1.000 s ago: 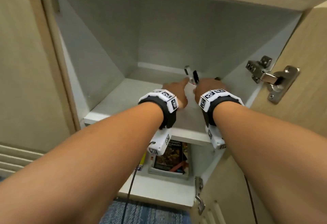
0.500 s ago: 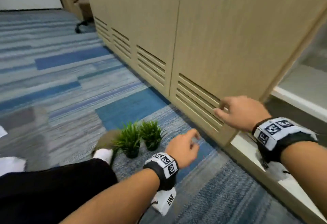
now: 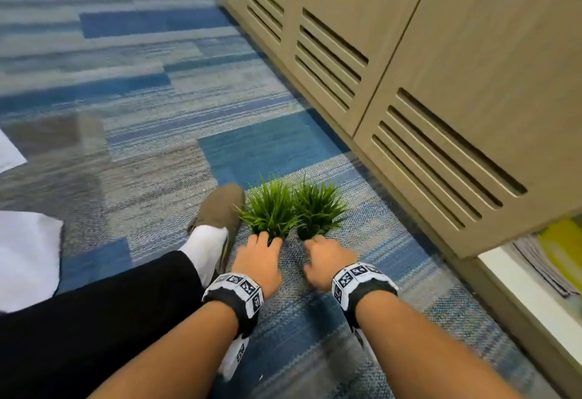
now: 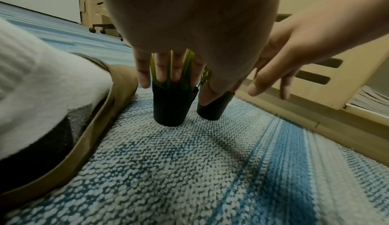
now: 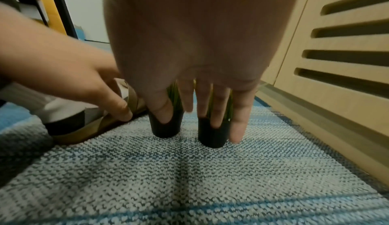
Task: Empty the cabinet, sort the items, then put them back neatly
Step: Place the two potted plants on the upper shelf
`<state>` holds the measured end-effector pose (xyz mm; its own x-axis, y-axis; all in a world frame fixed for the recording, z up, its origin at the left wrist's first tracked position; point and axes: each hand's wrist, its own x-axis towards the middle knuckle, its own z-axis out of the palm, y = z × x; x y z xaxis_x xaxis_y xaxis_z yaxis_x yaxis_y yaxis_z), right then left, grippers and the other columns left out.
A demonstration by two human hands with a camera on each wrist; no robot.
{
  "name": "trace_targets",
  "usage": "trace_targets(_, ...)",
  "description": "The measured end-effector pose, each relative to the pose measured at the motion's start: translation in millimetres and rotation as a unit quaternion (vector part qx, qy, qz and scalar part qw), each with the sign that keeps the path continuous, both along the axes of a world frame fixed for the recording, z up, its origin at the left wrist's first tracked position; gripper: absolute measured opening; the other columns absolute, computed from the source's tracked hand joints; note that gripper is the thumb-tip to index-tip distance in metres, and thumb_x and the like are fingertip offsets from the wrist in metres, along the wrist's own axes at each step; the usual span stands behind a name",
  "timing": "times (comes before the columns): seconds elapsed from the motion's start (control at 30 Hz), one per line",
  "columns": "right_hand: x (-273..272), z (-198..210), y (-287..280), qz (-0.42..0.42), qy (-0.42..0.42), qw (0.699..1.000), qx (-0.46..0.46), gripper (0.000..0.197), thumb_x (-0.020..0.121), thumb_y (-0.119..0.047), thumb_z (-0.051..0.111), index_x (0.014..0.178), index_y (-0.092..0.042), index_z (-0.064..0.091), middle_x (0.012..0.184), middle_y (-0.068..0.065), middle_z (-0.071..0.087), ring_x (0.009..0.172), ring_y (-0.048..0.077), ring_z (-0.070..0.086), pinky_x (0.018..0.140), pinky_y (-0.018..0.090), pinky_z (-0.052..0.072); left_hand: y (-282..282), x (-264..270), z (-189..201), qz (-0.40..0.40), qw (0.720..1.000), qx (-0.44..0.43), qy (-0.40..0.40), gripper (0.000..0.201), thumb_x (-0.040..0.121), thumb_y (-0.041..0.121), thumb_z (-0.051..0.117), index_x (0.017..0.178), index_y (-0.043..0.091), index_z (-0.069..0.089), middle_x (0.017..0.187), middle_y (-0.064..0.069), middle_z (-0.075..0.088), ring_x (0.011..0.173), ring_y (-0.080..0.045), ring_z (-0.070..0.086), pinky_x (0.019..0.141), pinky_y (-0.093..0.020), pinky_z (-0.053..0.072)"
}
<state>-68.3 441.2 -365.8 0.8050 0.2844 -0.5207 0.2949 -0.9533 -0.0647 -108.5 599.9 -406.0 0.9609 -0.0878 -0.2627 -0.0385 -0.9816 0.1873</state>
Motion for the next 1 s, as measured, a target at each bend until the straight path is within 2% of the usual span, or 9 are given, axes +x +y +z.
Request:
trace_targets(0.1,15,-22,3,-0.018,-0.015,0.999,0.034,0.070,0.089,-0.027,0.055,0.152,-0.020,0.025,0.157,0.007,0.025,0.139,0.034,0.032,0.109,0.049,0.039,-2,8,-12,0.010,1.000,0.011,-0.007,0.060,0.082,0.036,0.056,0.140,0.026,0.044,0.132,-0.005,0.050,0.124,-0.030,0.044,0.099,-0.044,0.043)
trace_targets(0.2,29,-36,7,-0.032,-0.008,0.999,0.016,0.076,0.087,-0.026,0.058,0.152,-0.022,0.021,0.154,0.008,0.026,0.138,0.036,0.030,0.107,0.052,0.040,-2,18,-20,0.011,0.999,0.047,-0.012,0.052,0.077,0.041,0.061,0.127,0.030,0.057,0.120,-0.001,0.062,0.113,-0.031,0.049,0.094,-0.045,0.041)
trace_targets(0.3,39,-41,12,-0.026,-0.054,0.998,-0.017,0.066,0.087,-0.022,0.060,0.146,-0.022,0.031,0.142,0.008,0.043,0.133,0.035,0.037,0.100,0.054,0.044,-3,26,-23,0.001,0.997,0.073,-0.028,0.038,0.070,0.033,0.069,0.107,0.029,0.070,0.100,0.000,0.071,0.098,-0.034,0.053,0.084,-0.045,0.042)
trace_targets(0.37,44,-42,14,-0.017,-0.110,0.993,-0.037,0.052,0.086,-0.023,0.061,0.135,-0.021,0.043,0.131,0.007,0.055,0.125,0.034,0.047,0.096,0.050,0.043,-1,31,-21,-0.005,0.996,0.078,-0.048,0.028,0.073,0.028,0.063,0.100,0.029,0.071,0.093,0.001,0.073,0.097,-0.035,0.054,0.085,-0.046,0.040)
trace_targets(0.47,48,-41,11,-0.011,-0.171,0.984,-0.057,0.026,0.087,-0.025,0.057,0.113,-0.024,0.061,0.113,0.005,0.069,0.113,0.031,0.058,0.097,0.045,0.039,0,41,-9,-0.014,0.995,0.080,-0.054,0.023,0.083,0.032,0.058,0.103,0.027,0.068,0.098,0.002,0.073,0.107,-0.032,0.051,0.090,-0.043,0.038)
trace_targets(0.6,37,-28,-5,0.000,-0.161,0.985,-0.060,0.019,0.086,-0.029,0.057,0.101,-0.022,0.067,0.105,0.003,0.071,0.108,0.029,0.060,0.095,0.042,0.039,-6,42,10,-0.047,0.996,0.063,-0.037,0.026,0.083,0.035,0.055,0.103,0.020,0.065,0.108,-0.001,0.070,0.115,-0.029,0.050,0.089,-0.038,0.043)
trace_targets(0.77,25,35,-45,0.002,-0.164,0.986,-0.030,0.023,0.079,-0.036,0.060,0.097,-0.022,0.066,0.103,0.004,0.071,0.106,0.028,0.062,0.095,0.043,0.037,-40,36,56,-0.059,0.996,-0.021,-0.068,0.033,0.068,0.034,0.044,0.083,0.013,0.065,0.088,-0.007,0.070,0.103,-0.027,0.053,0.076,-0.036,0.048)
trace_targets(0.9,7,124,-86,-0.029,-0.242,0.970,0.000,0.016,0.076,-0.034,0.058,0.086,-0.023,0.062,0.096,0.003,0.071,0.100,0.028,0.063,0.088,0.041,0.039,-89,38,120,-0.065,0.978,-0.069,-0.184,0.021,0.066,0.028,0.057,0.075,0.013,0.069,0.068,-0.007,0.066,0.089,-0.028,0.056,0.063,-0.034,0.048)
trace_targets(1.0,-18,202,-122,-0.055,-0.304,0.951,0.022,0.015,0.073,-0.040,0.051,0.077,-0.025,0.054,0.089,0.002,0.069,0.094,0.028,0.064,0.091,0.043,0.037,-138,37,178,-0.097,0.949,-0.115,-0.277,0.015,0.059,0.026,0.062,0.065,0.015,0.069,0.052,-0.005,0.056,0.073,-0.027,0.054,0.051,-0.030,0.045)
